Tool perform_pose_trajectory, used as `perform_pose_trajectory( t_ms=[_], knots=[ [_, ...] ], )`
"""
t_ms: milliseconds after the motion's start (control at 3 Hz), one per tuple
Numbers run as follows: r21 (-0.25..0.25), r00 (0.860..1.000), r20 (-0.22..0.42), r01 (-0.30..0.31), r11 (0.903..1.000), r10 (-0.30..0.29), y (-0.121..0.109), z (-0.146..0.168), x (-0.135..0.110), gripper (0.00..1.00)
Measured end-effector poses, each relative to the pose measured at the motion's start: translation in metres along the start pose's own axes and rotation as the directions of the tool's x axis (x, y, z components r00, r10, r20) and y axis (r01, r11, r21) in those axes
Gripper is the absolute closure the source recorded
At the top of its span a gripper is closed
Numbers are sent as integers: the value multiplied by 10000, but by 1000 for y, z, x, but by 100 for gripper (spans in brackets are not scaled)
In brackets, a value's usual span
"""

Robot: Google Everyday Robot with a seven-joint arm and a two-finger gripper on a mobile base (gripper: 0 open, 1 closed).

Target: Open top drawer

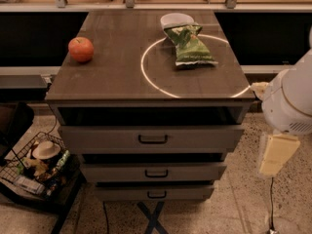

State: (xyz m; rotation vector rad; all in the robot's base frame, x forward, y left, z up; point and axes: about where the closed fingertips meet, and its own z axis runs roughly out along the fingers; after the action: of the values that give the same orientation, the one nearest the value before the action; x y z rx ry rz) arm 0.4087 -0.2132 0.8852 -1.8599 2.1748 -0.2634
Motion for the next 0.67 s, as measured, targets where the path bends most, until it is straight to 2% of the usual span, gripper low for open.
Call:
perform_pose_trajectory(
  t_ms=[333,667],
  knots=[
    [-52,9972,270,697,9976,-696,22,30,-18,0],
    [-321,9907,510,1282,9912,-1265,40,68,-41,0]
  ],
)
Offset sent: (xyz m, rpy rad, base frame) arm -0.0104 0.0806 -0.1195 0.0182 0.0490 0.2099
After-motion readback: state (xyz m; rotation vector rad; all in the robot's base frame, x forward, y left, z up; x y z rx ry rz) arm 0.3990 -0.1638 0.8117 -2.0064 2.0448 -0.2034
